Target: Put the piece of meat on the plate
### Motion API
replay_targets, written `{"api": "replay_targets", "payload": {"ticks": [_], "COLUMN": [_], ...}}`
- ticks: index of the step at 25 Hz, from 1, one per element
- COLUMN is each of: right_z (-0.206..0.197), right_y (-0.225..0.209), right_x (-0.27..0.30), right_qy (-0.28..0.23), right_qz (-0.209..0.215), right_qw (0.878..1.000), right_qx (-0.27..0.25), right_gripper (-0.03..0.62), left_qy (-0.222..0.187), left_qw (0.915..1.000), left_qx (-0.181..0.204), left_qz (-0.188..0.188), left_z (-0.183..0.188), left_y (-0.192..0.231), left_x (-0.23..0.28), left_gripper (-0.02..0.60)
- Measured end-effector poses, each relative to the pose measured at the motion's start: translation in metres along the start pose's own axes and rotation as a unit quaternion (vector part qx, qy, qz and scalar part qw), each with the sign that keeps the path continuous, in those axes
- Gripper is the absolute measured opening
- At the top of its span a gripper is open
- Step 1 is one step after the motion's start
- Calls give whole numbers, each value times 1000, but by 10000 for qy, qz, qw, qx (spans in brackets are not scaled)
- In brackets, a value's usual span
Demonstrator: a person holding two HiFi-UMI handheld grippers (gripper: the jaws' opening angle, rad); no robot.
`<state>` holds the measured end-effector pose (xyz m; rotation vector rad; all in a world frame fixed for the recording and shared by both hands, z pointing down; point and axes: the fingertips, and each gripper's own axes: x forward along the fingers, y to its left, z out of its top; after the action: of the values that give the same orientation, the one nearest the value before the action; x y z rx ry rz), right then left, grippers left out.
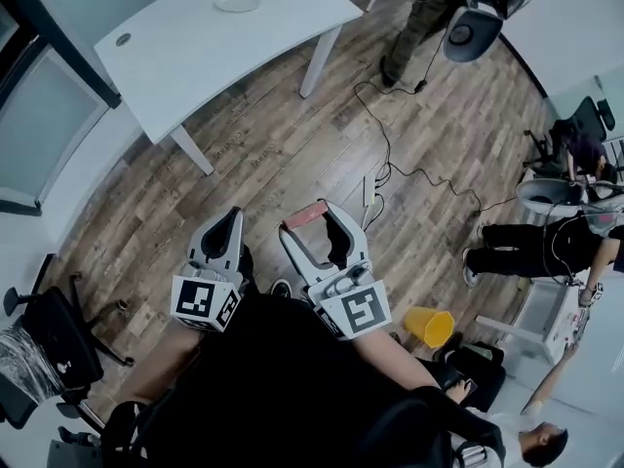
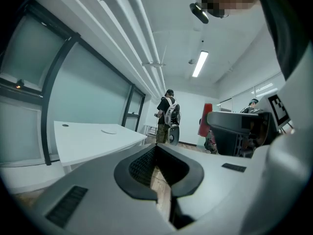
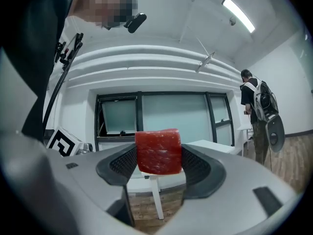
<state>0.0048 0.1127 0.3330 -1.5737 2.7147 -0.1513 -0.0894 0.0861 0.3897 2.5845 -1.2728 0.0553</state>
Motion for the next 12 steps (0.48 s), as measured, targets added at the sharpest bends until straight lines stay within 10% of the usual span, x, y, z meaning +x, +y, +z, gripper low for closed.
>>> {"api": "replay_targets", "payload": {"ticks": [12], "right_z": [34], "right_y": [-9], "right_x": [152], "right_qy": [-30], "right_qz": [-55], "right_qw": [9999], "right_qx": [-124], "right_gripper": [281], "left_qy": [-120], "left_qw": [9999], "left_qx": [-28], "left_qz": [-83], "left_z": [63], "left_y": [133], "left_x": [69], "left_gripper": [3]}}
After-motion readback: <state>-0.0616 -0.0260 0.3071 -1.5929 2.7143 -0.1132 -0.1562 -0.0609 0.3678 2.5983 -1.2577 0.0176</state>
